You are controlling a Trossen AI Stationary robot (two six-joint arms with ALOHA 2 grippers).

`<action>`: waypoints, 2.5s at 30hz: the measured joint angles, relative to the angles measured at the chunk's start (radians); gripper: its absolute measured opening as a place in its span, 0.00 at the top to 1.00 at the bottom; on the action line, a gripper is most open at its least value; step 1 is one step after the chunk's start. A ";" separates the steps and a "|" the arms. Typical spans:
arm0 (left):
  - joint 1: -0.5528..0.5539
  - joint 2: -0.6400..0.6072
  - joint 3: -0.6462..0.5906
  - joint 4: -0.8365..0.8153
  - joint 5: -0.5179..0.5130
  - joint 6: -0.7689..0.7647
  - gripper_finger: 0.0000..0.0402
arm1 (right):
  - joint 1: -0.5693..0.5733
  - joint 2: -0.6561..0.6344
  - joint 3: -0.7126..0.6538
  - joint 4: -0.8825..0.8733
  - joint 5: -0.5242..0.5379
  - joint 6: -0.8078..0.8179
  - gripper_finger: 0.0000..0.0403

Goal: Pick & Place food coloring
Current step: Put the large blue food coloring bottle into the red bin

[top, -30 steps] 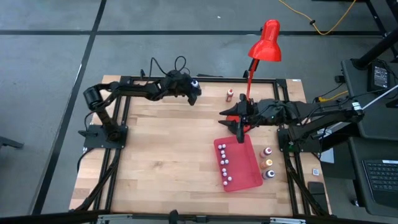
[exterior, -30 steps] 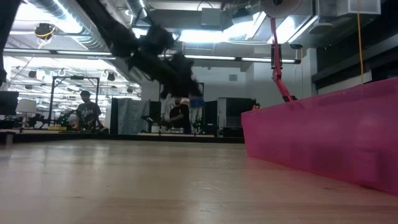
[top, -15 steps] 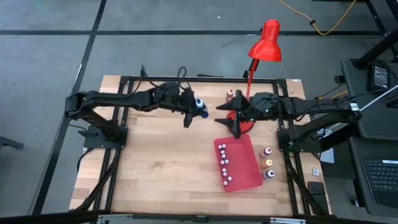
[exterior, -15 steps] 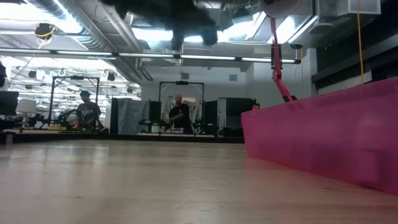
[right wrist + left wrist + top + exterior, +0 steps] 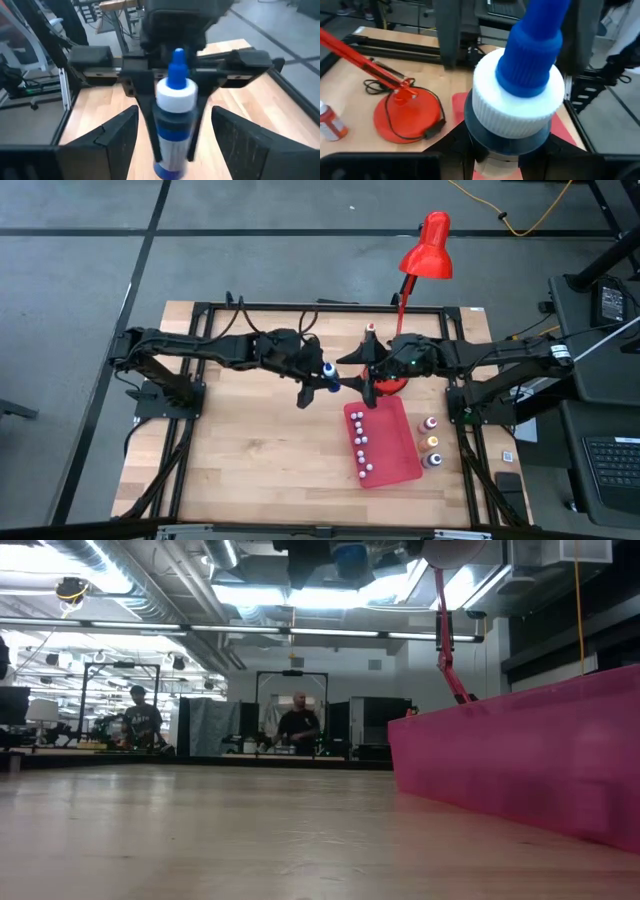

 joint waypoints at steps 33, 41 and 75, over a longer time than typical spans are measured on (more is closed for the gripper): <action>-0.019 0.001 0.000 -0.010 -0.062 -0.007 0.74 | -0.021 0.079 -0.001 0.113 -0.002 -0.052 0.53; -0.019 0.001 0.000 -0.028 -0.093 -0.006 0.73 | -0.020 0.078 -0.001 0.120 -0.002 -0.069 0.71; 0.068 -0.389 -0.172 -0.134 -0.118 -0.088 0.34 | 0.174 -0.070 -0.062 -0.193 0.205 0.076 0.71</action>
